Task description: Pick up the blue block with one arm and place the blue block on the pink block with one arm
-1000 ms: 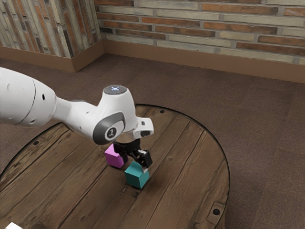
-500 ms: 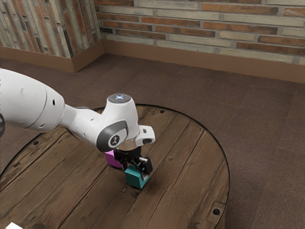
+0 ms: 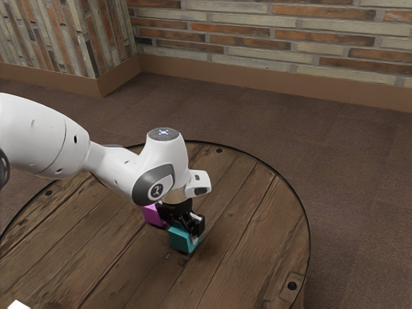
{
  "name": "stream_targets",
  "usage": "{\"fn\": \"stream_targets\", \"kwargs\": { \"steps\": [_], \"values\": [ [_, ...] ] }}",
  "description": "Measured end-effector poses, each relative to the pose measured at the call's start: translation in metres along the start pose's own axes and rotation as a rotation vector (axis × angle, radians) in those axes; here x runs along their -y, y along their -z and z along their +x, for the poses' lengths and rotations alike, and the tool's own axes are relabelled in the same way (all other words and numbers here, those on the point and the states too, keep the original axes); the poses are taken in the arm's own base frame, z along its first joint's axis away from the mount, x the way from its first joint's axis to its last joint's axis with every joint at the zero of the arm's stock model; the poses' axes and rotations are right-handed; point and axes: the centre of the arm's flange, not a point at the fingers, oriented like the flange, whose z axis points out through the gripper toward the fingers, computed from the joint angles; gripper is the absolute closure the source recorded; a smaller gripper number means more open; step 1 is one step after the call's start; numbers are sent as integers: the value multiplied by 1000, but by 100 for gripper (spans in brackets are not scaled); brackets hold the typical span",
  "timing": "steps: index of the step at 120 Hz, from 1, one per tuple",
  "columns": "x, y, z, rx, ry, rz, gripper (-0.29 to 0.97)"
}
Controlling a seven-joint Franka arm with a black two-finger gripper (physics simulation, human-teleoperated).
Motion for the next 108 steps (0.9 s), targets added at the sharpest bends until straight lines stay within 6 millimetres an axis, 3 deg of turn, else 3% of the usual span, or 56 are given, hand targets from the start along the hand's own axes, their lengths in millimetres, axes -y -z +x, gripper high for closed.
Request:
{"fn": "stream_targets", "kwargs": {
  "steps": [42,57,66,87,99,108],
  "values": [
    [-1,0,0,-4,1,14,32],
    [-2,9,3,-21,-1,19,33],
    [-3,23,8,-46,-7,21,34],
    [-1,77,13,-111,-16,23,34],
    [2,92,11,-116,-13,26,34],
    [18,100,11,-115,11,32,34]
  ]
}}
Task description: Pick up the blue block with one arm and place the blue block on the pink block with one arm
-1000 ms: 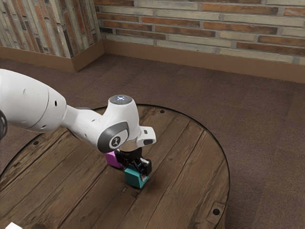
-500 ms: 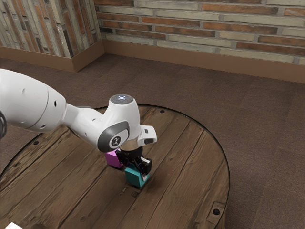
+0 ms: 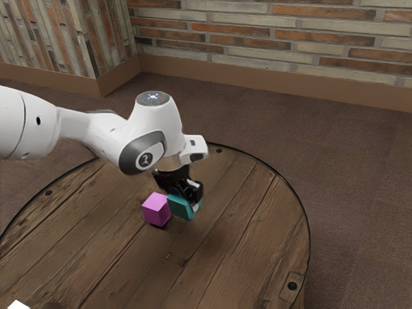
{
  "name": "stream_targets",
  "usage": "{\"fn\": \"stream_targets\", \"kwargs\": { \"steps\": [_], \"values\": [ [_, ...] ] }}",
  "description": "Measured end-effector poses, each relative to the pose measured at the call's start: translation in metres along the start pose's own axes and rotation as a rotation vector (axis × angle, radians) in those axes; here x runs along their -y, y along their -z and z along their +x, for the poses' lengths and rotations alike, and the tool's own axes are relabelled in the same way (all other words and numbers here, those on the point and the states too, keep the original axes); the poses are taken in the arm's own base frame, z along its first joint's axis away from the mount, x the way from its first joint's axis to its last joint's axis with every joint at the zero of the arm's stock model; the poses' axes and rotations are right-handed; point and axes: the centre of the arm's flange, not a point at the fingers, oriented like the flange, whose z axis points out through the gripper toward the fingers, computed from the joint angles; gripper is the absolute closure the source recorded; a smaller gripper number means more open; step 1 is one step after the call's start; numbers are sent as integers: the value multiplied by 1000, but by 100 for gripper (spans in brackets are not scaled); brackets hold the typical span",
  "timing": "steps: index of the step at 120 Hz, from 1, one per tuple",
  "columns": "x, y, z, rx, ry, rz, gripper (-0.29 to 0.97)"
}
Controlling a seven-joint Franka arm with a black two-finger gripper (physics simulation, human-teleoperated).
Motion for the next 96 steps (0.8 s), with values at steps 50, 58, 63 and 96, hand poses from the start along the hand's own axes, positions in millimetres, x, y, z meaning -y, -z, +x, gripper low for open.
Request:
{"fn": "stream_targets", "kwargs": {
  "steps": [50,58,63,96],
  "values": [
    [60,-1,0,37,33,21,34],
    [66,-2,0,44,27,22,34],
    [70,-2,-1,47,23,24,34],
    [96,-6,1,64,-13,24,34]
  ]
}}
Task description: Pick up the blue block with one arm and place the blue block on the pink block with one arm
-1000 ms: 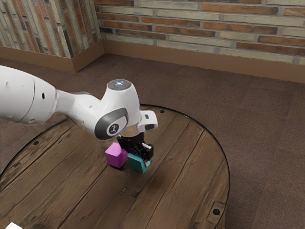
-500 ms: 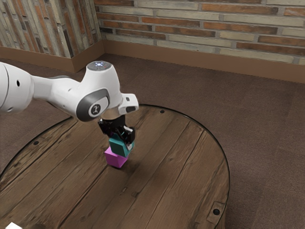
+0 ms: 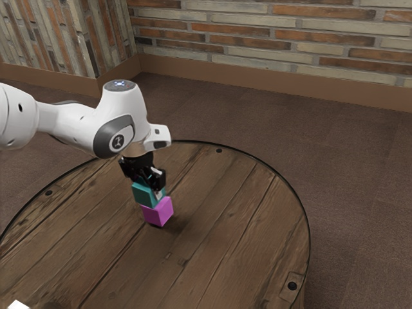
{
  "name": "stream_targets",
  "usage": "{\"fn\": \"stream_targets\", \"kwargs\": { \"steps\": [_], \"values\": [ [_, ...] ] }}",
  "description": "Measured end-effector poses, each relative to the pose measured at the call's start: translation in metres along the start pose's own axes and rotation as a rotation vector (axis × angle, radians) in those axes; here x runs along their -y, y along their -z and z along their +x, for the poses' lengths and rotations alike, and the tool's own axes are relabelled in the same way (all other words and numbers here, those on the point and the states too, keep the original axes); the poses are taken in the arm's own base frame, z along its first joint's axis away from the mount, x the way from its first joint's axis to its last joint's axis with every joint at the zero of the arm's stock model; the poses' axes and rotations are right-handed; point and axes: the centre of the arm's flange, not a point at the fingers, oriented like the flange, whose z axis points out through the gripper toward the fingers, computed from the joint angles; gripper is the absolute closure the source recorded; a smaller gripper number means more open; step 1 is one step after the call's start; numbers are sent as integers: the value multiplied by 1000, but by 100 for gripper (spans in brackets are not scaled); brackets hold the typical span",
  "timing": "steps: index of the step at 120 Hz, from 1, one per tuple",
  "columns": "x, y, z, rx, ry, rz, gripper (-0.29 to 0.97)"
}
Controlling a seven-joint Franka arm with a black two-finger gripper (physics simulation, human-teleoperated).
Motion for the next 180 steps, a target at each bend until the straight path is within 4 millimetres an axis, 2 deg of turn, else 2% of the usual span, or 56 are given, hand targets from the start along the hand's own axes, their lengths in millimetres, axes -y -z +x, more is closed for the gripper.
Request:
{"fn": "stream_targets", "kwargs": {
  "steps": [29,58,98,110,146,164,180],
  "values": [
    [8,-2,5,19,-44,3,34],
    [6,-13,8,43,-69,-11,34],
    [8,-8,13,22,-30,-82,34],
    [7,-14,13,31,-36,-81,34],
    [9,-16,13,32,-62,-67,34],
    [12,-16,21,26,-66,-57,34],
    [11,-23,21,38,-71,-54,34]
  ]
}}
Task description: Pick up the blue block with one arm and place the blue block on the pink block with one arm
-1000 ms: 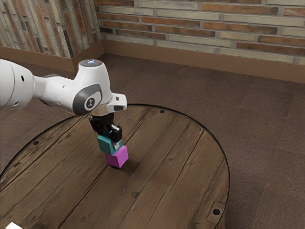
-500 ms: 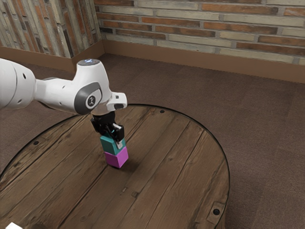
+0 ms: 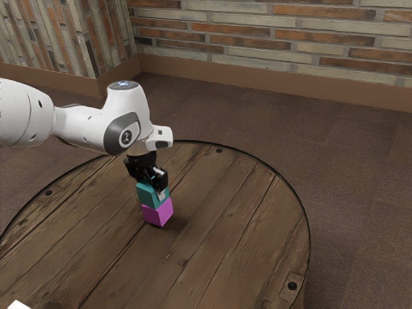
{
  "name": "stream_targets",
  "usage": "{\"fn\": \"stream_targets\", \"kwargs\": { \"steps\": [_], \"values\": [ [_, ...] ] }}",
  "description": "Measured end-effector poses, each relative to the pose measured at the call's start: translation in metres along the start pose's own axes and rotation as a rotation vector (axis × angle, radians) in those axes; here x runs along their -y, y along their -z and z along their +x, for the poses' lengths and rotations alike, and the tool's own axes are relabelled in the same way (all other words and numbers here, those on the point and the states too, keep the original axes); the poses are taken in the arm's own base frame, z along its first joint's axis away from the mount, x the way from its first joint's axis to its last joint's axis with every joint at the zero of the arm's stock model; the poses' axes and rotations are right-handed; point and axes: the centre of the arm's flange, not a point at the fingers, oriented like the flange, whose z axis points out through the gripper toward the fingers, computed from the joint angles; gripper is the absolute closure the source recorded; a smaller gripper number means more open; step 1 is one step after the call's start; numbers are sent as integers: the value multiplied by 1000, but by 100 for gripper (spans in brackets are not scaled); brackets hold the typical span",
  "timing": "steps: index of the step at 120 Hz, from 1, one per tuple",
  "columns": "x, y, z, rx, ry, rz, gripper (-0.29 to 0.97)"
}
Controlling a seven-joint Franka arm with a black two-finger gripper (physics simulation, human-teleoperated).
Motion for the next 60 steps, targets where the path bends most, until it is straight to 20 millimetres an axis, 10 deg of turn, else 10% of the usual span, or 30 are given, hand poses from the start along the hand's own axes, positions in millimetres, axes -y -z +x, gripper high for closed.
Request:
{"fn": "stream_targets", "kwargs": {
  "steps": [30,49,60],
  "values": [
    [0,3,1,-5,-15,-11,13],
    [9,129,4,-138,-36,-13,6],
    [22,153,-14,-93,-26,-15,4]
  ]
}}
